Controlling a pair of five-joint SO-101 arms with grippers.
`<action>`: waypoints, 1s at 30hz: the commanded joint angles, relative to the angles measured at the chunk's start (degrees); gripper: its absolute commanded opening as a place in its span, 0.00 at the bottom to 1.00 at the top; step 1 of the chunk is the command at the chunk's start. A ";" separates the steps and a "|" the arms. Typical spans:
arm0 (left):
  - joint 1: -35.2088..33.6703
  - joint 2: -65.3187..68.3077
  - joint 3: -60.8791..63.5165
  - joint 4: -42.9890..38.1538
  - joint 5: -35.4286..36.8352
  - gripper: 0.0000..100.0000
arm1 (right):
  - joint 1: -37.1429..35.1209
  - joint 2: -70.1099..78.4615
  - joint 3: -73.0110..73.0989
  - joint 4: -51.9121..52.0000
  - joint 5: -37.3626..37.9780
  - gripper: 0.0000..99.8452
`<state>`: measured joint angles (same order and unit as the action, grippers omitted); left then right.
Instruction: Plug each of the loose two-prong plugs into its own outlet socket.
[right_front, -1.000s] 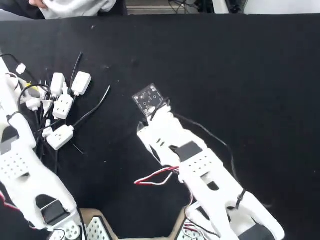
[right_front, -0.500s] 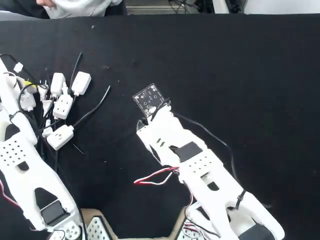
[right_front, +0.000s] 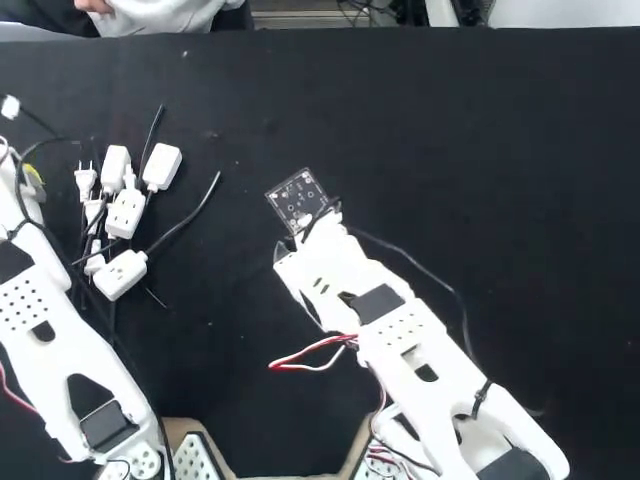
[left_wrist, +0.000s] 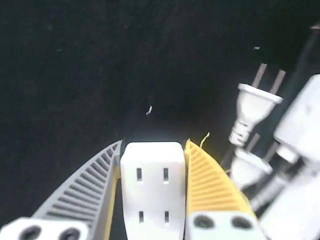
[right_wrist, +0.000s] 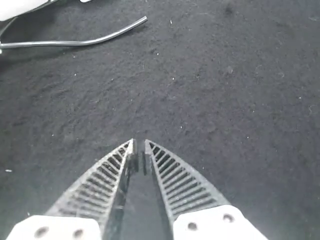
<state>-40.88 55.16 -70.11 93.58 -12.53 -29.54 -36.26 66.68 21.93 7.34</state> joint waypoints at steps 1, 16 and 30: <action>1.19 -0.62 -13.41 7.47 -6.95 0.04 | -0.35 -0.13 -0.22 -1.14 0.26 0.01; 5.85 -20.57 1.27 7.47 -11.25 0.04 | 11.78 -3.91 -1.36 -1.05 -3.43 0.01; 41.10 -46.33 49.45 5.45 -11.60 0.04 | 30.68 -13.85 2.15 -1.58 -14.42 0.01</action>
<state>-9.67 13.85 -26.24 100.44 -23.52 -2.55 -48.13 69.67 21.93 -6.46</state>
